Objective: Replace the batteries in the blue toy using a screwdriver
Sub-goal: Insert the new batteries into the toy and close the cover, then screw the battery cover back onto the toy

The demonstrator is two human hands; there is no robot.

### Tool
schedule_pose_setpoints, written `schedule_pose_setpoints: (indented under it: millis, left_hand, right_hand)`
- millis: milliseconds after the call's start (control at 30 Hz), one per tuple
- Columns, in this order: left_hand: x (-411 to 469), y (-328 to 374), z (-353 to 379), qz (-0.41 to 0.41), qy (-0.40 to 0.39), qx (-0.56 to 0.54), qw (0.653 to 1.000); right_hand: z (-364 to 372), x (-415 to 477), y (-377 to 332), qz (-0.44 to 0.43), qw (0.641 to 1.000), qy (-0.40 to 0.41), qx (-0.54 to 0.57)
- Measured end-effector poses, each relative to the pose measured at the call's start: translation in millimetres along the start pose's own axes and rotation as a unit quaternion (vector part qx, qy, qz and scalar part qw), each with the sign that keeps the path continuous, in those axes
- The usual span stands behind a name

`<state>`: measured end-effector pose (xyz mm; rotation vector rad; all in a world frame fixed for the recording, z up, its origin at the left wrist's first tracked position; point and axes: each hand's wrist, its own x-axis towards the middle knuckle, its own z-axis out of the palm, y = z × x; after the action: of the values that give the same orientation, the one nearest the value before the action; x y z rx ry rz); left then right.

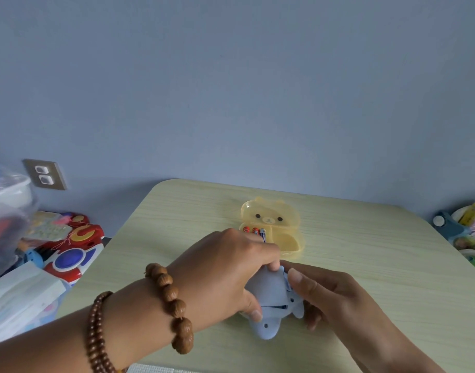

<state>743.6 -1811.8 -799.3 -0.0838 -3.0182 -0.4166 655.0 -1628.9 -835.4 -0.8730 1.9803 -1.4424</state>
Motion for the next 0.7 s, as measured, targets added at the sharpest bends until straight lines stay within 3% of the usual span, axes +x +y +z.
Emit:
schedule_pose_setpoints:
  millis: [700]
  left_hand:
    - [-3,-7,9,0.019,-0.005,0.022,1.0]
  right_hand:
    - [1,3,10,0.012,0.999,0.05,0.006]
